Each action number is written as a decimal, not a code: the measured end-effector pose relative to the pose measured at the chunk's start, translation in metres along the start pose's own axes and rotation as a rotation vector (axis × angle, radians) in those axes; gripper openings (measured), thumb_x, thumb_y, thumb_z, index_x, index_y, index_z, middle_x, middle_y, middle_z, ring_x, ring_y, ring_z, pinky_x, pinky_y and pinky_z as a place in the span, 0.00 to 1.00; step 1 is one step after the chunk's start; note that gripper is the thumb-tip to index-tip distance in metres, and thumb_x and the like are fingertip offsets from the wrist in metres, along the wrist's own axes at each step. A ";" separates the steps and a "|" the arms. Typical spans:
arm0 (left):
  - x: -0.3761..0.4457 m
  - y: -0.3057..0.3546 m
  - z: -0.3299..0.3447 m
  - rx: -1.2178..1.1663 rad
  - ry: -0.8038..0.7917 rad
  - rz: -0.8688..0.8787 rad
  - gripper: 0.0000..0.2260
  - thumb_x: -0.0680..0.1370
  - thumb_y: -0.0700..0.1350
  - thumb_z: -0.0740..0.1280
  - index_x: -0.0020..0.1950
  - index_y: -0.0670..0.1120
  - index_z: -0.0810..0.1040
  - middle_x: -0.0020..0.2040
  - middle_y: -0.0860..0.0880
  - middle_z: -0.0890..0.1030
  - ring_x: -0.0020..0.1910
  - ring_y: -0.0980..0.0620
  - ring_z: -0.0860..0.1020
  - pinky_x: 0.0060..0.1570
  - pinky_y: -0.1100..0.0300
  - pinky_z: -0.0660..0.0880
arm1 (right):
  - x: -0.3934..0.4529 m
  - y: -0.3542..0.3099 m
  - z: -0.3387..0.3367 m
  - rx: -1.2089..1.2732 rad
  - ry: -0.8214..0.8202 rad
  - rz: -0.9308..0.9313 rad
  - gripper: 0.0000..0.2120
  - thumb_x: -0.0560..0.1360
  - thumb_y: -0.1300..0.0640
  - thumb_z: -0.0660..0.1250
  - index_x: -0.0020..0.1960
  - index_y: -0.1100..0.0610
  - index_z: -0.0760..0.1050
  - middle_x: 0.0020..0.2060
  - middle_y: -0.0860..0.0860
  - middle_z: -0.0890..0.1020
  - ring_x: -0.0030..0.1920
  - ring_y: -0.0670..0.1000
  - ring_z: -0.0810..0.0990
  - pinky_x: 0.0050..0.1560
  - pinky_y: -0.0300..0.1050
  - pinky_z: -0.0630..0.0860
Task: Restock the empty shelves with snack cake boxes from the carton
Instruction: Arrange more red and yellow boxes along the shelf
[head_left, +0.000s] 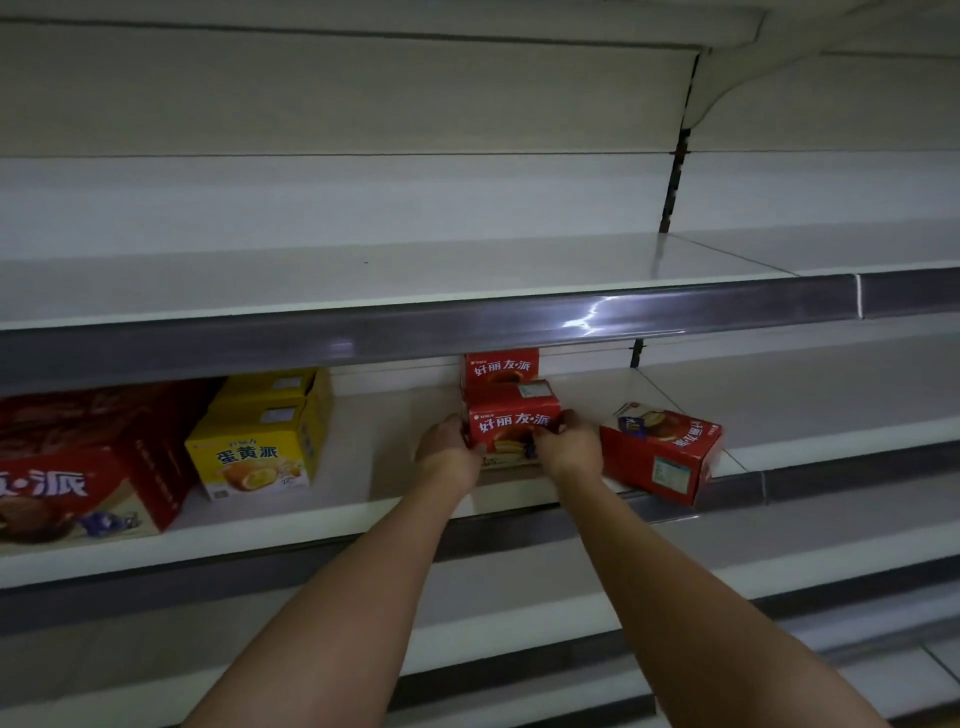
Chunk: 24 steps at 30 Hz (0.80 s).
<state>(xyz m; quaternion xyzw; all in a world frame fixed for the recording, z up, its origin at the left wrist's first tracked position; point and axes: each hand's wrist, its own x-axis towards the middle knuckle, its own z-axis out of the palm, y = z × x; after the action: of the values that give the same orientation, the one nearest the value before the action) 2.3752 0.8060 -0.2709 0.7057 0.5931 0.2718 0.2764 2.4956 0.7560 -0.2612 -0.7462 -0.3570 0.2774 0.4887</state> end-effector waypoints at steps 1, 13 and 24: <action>0.003 0.003 0.004 -0.035 0.002 -0.027 0.13 0.77 0.44 0.67 0.61 0.44 0.75 0.60 0.45 0.79 0.57 0.46 0.77 0.56 0.55 0.73 | 0.004 -0.002 0.000 0.027 -0.017 0.021 0.11 0.77 0.57 0.65 0.59 0.57 0.73 0.54 0.55 0.79 0.55 0.56 0.78 0.55 0.48 0.74; 0.026 0.016 0.030 -0.321 0.018 -0.092 0.14 0.77 0.44 0.65 0.63 0.49 0.73 0.59 0.47 0.78 0.57 0.46 0.76 0.58 0.53 0.73 | 0.032 -0.015 0.001 0.232 -0.198 0.053 0.17 0.77 0.62 0.62 0.66 0.61 0.67 0.55 0.57 0.76 0.49 0.51 0.74 0.53 0.45 0.72; -0.011 0.075 0.069 -0.231 -0.209 0.062 0.08 0.78 0.42 0.64 0.56 0.50 0.71 0.53 0.47 0.77 0.51 0.47 0.76 0.51 0.55 0.75 | 0.039 -0.023 -0.070 -0.846 0.192 -0.295 0.21 0.78 0.43 0.56 0.67 0.52 0.67 0.64 0.54 0.74 0.68 0.57 0.65 0.68 0.57 0.57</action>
<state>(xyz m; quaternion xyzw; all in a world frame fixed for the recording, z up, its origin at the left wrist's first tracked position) 2.4742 0.7794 -0.2671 0.7116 0.5037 0.2718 0.4075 2.5663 0.7557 -0.2167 -0.8438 -0.4942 -0.0356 0.2063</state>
